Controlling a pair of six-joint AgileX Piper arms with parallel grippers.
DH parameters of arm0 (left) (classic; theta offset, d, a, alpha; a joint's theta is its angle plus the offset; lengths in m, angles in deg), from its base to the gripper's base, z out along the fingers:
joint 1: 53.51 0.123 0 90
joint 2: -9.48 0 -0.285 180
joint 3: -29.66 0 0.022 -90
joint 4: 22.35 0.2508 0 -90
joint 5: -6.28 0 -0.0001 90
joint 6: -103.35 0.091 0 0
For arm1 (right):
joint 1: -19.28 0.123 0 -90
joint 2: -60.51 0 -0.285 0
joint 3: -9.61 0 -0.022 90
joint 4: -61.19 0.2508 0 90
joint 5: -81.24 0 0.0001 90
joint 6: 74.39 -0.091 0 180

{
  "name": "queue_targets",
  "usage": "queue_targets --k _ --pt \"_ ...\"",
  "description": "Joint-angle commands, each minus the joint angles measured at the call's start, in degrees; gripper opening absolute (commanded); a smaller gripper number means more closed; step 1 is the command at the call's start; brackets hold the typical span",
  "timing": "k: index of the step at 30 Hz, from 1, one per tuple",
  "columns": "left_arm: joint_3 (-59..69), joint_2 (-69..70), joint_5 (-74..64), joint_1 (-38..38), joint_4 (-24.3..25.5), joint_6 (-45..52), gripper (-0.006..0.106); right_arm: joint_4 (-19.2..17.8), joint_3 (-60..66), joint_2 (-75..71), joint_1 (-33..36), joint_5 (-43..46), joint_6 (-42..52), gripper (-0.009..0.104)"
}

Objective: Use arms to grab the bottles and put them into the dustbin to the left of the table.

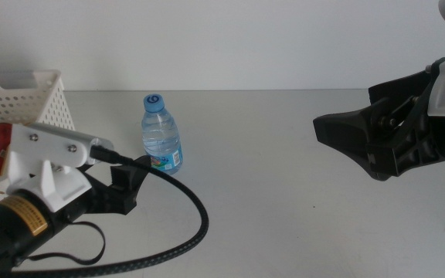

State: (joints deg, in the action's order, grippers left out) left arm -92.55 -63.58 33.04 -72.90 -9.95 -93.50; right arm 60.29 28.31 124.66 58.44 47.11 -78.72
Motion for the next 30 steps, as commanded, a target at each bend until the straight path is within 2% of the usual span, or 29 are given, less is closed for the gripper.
queue_targets --k 1,6,23,30 --pt "-3.21 -2.60 9.41 0.12 0.93 0.03 0.091 -0.42 -1.61 -0.70 -0.26 3.61 0.73 0.067" --pt "-9.75 -9.92 8.87 0.12 3.36 2.03 0.091 -0.42 -1.61 -0.70 -0.26 3.61 0.73 0.067" --pt "-23.78 -26.73 10.60 3.52 3.73 1.57 0.091 -0.42 -1.61 -0.70 -0.26 3.61 0.73 0.067" --pt "-24.18 -33.80 19.56 3.52 -0.91 2.10 0.091 -0.42 -1.61 -0.70 -0.26 3.61 0.73 0.067"
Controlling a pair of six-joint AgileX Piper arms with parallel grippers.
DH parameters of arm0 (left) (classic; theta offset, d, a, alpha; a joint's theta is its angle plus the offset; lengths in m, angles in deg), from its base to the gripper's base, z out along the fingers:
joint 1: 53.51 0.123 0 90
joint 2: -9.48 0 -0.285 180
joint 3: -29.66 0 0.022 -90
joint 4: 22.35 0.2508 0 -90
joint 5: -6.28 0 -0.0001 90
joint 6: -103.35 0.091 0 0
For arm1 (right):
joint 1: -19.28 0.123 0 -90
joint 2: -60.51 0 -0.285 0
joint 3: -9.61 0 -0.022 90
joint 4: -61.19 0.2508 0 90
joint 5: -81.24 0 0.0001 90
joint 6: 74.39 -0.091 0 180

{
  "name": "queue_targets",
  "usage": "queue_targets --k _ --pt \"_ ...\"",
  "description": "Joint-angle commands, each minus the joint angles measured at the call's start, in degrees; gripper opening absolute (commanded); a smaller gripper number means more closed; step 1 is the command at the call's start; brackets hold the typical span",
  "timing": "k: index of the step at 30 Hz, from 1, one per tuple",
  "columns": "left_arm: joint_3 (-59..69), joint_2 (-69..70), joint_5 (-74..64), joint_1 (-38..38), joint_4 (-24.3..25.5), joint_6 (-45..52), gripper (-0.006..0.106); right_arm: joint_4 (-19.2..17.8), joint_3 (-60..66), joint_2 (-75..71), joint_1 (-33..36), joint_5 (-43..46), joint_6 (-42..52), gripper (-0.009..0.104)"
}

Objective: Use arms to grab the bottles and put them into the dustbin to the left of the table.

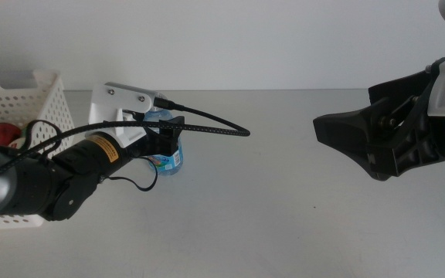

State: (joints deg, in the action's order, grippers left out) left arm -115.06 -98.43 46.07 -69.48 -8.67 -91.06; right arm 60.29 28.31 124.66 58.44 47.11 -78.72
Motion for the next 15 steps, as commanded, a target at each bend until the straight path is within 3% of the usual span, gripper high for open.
queue_targets --k 1,12,15 --pt "-1.67 -0.02 7.78 0.10 -2.53 -0.34 0.091 -0.42 -1.61 -0.70 -0.26 3.61 0.73 0.067" --pt "-1.67 -10.07 20.65 0.10 -6.16 0.65 0.091 -0.42 -1.61 -0.70 -0.26 3.61 0.73 0.067" --pt "-1.67 -11.80 22.78 0.10 -7.46 1.26 0.086 -0.42 -1.61 -0.70 -0.26 3.61 0.73 0.067"
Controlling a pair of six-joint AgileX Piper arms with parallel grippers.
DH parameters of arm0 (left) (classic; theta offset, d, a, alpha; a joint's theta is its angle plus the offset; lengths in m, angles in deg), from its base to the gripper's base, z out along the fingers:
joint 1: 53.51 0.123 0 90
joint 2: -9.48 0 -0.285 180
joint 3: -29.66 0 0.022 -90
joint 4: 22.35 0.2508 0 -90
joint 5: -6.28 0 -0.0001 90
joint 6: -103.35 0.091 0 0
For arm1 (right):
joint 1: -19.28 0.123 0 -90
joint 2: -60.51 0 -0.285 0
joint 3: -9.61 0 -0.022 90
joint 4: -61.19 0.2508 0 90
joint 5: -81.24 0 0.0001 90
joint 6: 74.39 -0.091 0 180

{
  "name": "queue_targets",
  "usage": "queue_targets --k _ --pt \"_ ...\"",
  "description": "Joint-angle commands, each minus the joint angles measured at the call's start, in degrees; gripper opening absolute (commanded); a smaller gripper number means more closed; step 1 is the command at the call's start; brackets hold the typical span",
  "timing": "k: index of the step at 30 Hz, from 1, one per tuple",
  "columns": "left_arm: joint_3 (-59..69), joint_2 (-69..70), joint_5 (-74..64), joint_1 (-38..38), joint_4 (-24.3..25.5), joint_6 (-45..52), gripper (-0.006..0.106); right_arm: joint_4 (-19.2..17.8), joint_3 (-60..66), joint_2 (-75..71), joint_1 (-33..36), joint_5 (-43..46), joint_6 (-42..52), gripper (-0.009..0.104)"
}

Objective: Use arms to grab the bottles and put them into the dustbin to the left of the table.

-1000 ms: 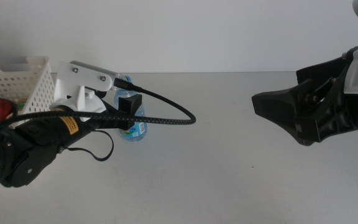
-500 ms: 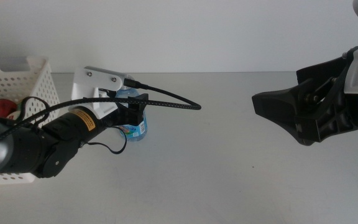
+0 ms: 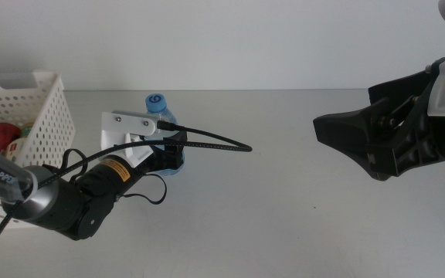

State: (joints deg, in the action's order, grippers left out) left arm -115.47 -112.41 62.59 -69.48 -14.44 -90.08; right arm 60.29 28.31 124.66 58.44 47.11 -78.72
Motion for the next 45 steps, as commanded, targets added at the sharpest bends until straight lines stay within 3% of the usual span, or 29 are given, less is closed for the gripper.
queue_targets --k 1,3,8,11,23,31,38,45 --pt "-1.26 1.89 6.26 0.10 -1.48 0.39 0.082 -0.42 -1.61 -0.70 -0.26 3.61 0.73 0.067" --pt "-1.26 1.90 6.21 0.10 0.34 0.39 0.070 -0.42 -1.61 -0.70 -0.26 3.61 0.73 0.067" --pt "-1.26 2.88 5.06 0.10 5.41 0.12 0.021 -0.42 -1.61 -0.70 -0.26 3.61 0.73 0.067" --pt "-1.18 6.03 -0.50 0.10 6.46 -2.01 -0.001 -0.42 -1.61 -0.70 -0.26 3.61 0.73 0.067" --pt "-1.51 32.41 -26.17 0.13 6.03 -2.10 -0.002 -0.42 -1.61 -0.70 -0.26 3.61 0.73 0.067" --pt "-17.30 43.63 -69.33 8.30 5.41 -0.41 -0.002 -0.42 -1.61 -0.70 -0.26 3.61 0.73 0.067" --pt "-33.47 41.22 -95.36 22.70 -2.08 18.57 -0.002 -0.42 -1.61 -0.70 -0.26 3.61 0.73 0.067" --pt "-39.26 32.88 -102.33 31.73 -10.84 27.79 -0.002 -0.42 -1.61 -0.70 -0.26 3.61 0.73 0.067"
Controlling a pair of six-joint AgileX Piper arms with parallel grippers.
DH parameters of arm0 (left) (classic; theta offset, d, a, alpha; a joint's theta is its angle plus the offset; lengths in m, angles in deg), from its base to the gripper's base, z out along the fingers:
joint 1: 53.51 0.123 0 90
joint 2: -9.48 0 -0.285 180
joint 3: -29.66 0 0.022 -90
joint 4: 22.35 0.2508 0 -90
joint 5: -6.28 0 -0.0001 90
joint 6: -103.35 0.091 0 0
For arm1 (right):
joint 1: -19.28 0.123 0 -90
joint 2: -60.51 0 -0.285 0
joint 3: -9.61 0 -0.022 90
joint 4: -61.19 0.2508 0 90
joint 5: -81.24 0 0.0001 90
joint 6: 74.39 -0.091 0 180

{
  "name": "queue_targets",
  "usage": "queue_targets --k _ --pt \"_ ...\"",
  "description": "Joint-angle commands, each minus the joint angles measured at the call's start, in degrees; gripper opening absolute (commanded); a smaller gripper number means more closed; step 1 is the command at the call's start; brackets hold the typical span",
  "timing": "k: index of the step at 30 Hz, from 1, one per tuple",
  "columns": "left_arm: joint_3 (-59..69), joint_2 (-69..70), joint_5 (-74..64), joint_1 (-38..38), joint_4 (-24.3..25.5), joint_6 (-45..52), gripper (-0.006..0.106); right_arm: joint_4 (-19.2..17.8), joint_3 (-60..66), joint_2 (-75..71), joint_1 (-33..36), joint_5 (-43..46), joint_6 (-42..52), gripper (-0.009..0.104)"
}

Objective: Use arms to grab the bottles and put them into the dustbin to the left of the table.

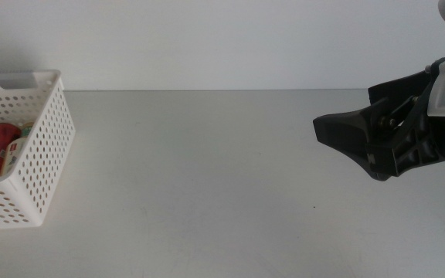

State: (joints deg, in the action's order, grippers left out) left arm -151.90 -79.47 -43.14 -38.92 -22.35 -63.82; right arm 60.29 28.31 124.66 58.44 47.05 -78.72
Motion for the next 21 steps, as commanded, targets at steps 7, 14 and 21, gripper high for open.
queue_targets --k 7,14,21 --pt "-2.91 -8.99 3.23 2.00 -5.28 1.66 -0.002 -0.42 -1.61 -0.70 -0.26 3.67 0.73 0.067" --pt "-2.91 -15.44 6.52 2.00 -5.28 1.66 -0.001 -0.42 -1.61 -0.70 -0.26 3.67 0.73 0.067" --pt "-2.91 -18.28 9.23 2.00 -5.28 1.66 0.020 -0.42 -1.61 -0.70 -0.26 3.67 0.73 0.067"
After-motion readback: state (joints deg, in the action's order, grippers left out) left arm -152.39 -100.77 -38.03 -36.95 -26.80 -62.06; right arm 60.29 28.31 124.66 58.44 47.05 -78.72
